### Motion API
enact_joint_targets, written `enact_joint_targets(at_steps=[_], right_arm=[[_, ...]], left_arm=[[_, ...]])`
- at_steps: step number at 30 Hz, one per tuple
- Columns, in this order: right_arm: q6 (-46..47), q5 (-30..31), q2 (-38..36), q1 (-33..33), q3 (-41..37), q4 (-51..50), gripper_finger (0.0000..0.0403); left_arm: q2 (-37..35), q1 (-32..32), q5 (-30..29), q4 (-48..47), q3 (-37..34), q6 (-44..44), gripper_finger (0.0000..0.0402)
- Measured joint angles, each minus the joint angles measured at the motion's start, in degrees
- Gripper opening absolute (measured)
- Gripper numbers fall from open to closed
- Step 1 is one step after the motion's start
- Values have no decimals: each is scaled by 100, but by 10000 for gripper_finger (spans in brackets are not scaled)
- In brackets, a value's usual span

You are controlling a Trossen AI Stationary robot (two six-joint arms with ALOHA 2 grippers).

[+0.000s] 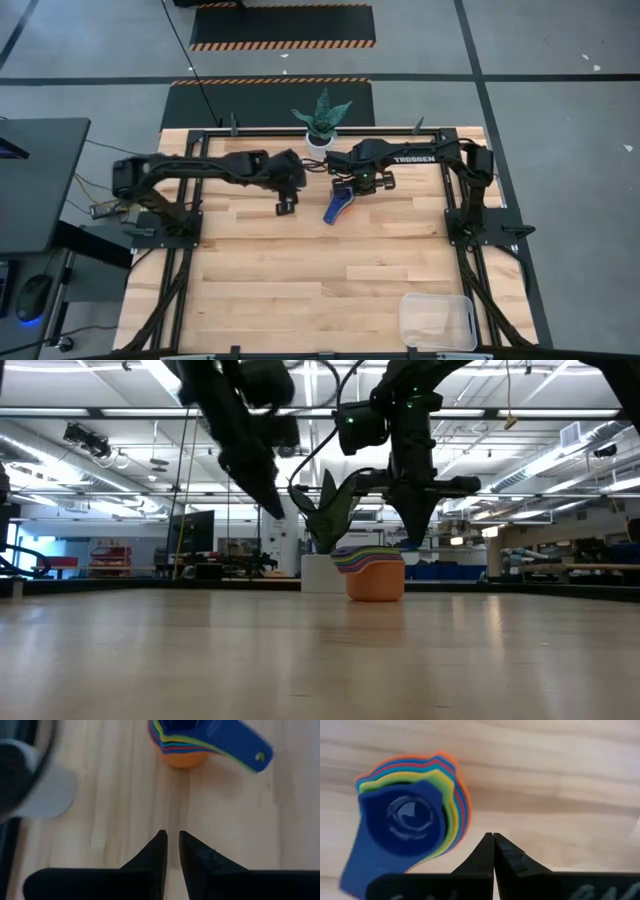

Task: Nest measuring cups in basket
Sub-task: Put the nested measuring cups into the transparent bin

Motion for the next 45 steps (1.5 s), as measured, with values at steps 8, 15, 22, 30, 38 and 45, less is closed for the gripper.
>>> enact_joint_targets(at_steps=[8, 15, 22, 30, 38, 45], right_arm=[[-688, 241, -104, -225, 2, -129, 2], [-1136, 305, -440, -363, 2, -202, 1], [-1174, 283, -608, -342, 4, -74, 0], [-1325, 298, -610, -348, 4, -25, 0], [-1494, 349, -608, -374, 4, -17, 0], [-1732, 633, -920, -354, 2, -4, 0]], left_arm=[[1045, -2, 1337, 1049, 0, 116, 54], [1410, -155, 1367, 1671, 0, 376, 54], [1766, -420, 1371, 2072, 3, 325, 54], [1772, -666, 1369, 2655, 4, 215, 54], [1770, -538, 1151, 2297, 4, 215, 54], [1583, -149, 1163, 1579, 2, 217, 54]])
